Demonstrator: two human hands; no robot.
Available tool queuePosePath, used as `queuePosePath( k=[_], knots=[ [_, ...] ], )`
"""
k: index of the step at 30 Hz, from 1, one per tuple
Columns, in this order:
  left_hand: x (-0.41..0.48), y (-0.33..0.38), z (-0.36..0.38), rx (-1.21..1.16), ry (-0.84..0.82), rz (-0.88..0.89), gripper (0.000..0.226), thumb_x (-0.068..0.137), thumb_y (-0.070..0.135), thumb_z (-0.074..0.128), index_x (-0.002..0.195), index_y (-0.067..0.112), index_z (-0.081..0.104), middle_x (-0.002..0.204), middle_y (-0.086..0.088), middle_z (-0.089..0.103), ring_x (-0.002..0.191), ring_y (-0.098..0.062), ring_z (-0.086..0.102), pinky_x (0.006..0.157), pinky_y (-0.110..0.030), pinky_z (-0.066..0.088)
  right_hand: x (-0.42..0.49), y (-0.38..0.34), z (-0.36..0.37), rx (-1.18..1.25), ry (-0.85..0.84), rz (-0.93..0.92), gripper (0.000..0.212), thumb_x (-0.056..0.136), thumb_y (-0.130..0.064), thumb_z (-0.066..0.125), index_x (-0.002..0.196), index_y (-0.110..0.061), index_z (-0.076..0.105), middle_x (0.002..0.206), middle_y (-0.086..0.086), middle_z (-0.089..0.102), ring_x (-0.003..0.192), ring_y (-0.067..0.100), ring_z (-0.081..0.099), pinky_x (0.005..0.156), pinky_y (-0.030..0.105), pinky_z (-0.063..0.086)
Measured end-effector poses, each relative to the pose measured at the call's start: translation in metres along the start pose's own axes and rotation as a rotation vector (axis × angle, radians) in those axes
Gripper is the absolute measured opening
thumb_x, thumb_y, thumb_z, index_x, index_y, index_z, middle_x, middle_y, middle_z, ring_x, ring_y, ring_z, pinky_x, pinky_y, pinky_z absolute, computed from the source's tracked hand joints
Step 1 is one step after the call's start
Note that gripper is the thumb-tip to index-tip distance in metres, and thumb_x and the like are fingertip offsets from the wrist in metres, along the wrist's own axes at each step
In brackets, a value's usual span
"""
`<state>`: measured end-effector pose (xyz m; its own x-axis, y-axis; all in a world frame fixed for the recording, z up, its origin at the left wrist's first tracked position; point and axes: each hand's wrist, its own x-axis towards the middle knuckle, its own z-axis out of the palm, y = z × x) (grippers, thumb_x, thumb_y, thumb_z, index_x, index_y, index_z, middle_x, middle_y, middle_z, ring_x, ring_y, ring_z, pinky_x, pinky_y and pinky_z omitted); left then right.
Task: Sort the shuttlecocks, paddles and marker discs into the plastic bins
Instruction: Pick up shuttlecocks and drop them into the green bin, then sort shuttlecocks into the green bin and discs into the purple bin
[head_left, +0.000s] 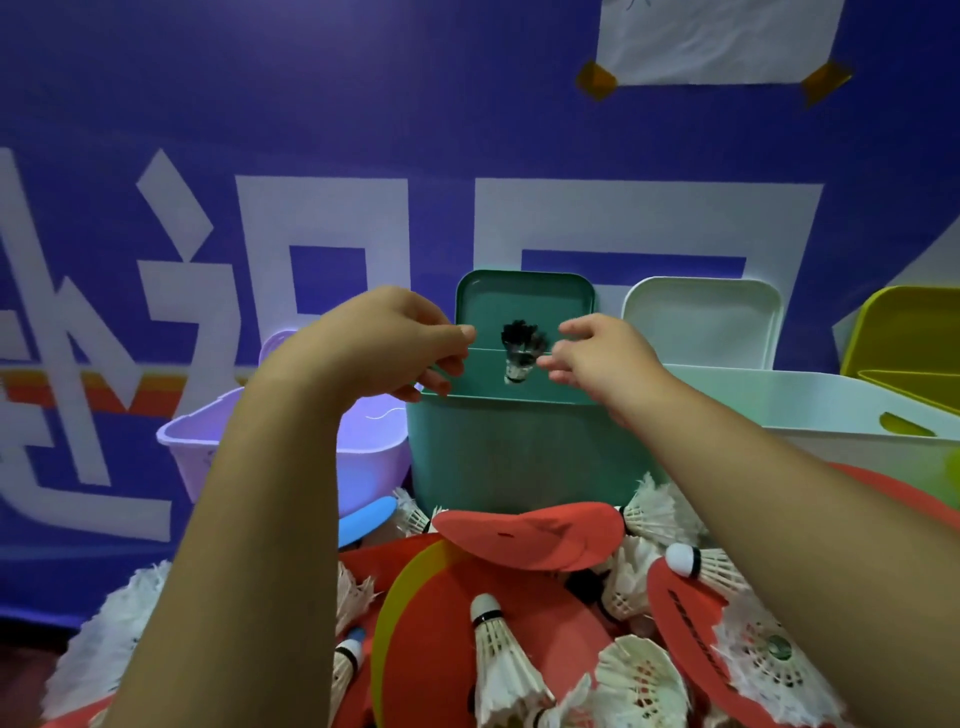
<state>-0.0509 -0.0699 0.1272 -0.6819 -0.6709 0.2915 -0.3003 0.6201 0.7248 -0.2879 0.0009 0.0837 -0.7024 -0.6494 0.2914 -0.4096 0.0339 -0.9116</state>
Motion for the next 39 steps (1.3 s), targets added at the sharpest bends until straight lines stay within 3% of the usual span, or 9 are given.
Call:
queuePosePath(
  k=[3, 6, 10, 13, 16, 22, 28, 34, 39],
  knots=[
    [0.002, -0.009, -0.008, -0.028, 0.016, -0.032, 0.030, 0.102, 0.041, 0.064, 0.101, 0.015, 0.078, 0.091, 0.004, 0.081, 0.085, -0.014, 0.079, 0.086, -0.044, 0.064, 0.003, 0.001, 0.005, -0.015, -0.064, -0.022, 0.049, 0.095, -0.009, 0.064, 0.143, -0.015, 0.061, 0.120, 0.002, 0.072, 0.103, 0.019, 0.076, 0.100, 0.047, 0.060],
    [0.004, -0.014, -0.010, -0.009, 0.017, -0.054, 0.030, 0.102, 0.041, 0.064, 0.103, 0.016, 0.079, 0.091, 0.004, 0.081, 0.083, -0.013, 0.079, 0.086, -0.043, 0.064, -0.004, 0.002, 0.004, 0.001, -0.031, -0.025, 0.025, 0.100, -0.006, 0.054, 0.113, -0.018, 0.072, 0.116, 0.004, 0.076, 0.098, 0.014, 0.077, 0.097, 0.044, 0.062],
    [0.005, -0.015, -0.009, 0.044, 0.017, -0.066, 0.029, 0.102, 0.041, 0.064, 0.101, 0.015, 0.078, 0.090, 0.005, 0.081, 0.082, -0.012, 0.079, 0.085, -0.043, 0.065, -0.031, -0.001, 0.002, -0.125, -0.003, -0.123, 0.027, 0.095, -0.010, 0.053, 0.091, -0.024, 0.076, 0.091, -0.009, 0.080, 0.088, 0.012, 0.077, 0.089, 0.043, 0.064],
    [0.006, -0.020, -0.008, 0.192, -0.070, -0.104, 0.032, 0.101, 0.045, 0.065, 0.103, 0.015, 0.076, 0.094, 0.005, 0.080, 0.085, -0.012, 0.078, 0.086, -0.043, 0.064, -0.062, -0.001, 0.002, -0.319, -0.186, -0.234, 0.018, 0.094, -0.018, 0.065, 0.090, -0.028, 0.079, 0.087, -0.013, 0.079, 0.086, 0.013, 0.075, 0.082, 0.040, 0.060],
    [0.004, -0.029, -0.006, 0.327, -0.283, -0.240, 0.041, 0.099, 0.048, 0.067, 0.120, 0.013, 0.069, 0.105, 0.002, 0.078, 0.092, -0.018, 0.078, 0.091, -0.044, 0.062, -0.090, 0.001, 0.000, -0.612, -0.507, -0.297, 0.008, 0.093, -0.035, 0.074, 0.100, -0.035, 0.080, 0.094, -0.023, 0.077, 0.090, -0.005, 0.070, 0.088, 0.027, 0.056],
    [0.004, -0.050, -0.004, 0.348, -0.436, -0.416, 0.045, 0.095, 0.045, 0.071, 0.126, 0.013, 0.066, 0.108, -0.001, 0.079, 0.100, -0.025, 0.077, 0.101, -0.051, 0.057, -0.118, 0.012, 0.008, -0.970, -0.798, -0.279, 0.050, 0.083, -0.066, 0.077, 0.124, -0.038, 0.069, 0.112, -0.023, 0.069, 0.098, 0.001, 0.065, 0.087, 0.025, 0.053],
    [0.008, -0.070, -0.001, 0.367, -0.497, -0.515, 0.040, 0.093, 0.036, 0.077, 0.124, 0.013, 0.071, 0.110, -0.002, 0.079, 0.105, -0.027, 0.076, 0.106, -0.054, 0.053, -0.118, 0.011, 0.009, -0.975, -0.596, -0.412, 0.020, 0.097, -0.040, 0.063, 0.107, -0.034, 0.079, 0.095, -0.010, 0.077, 0.090, 0.011, 0.069, 0.085, 0.036, 0.059],
    [0.006, -0.068, -0.002, 0.351, -0.537, -0.496, 0.037, 0.092, 0.031, 0.077, 0.124, 0.013, 0.073, 0.114, 0.000, 0.078, 0.108, -0.025, 0.075, 0.107, -0.052, 0.053, -0.095, 0.002, 0.003, -0.856, -0.202, -0.496, 0.020, 0.100, -0.039, 0.058, 0.111, -0.037, 0.076, 0.097, -0.007, 0.076, 0.094, 0.021, 0.068, 0.085, 0.041, 0.059],
    [-0.002, -0.068, -0.016, 0.337, -0.455, -0.451, 0.045, 0.087, 0.039, 0.082, 0.122, 0.013, 0.070, 0.105, 0.004, 0.080, 0.103, -0.022, 0.076, 0.102, -0.051, 0.056, -0.095, -0.011, 0.007, -0.718, -0.071, -0.580, 0.021, 0.103, -0.036, 0.060, 0.114, -0.037, 0.077, 0.101, -0.009, 0.078, 0.097, 0.018, 0.068, 0.084, 0.038, 0.057]
  ],
)
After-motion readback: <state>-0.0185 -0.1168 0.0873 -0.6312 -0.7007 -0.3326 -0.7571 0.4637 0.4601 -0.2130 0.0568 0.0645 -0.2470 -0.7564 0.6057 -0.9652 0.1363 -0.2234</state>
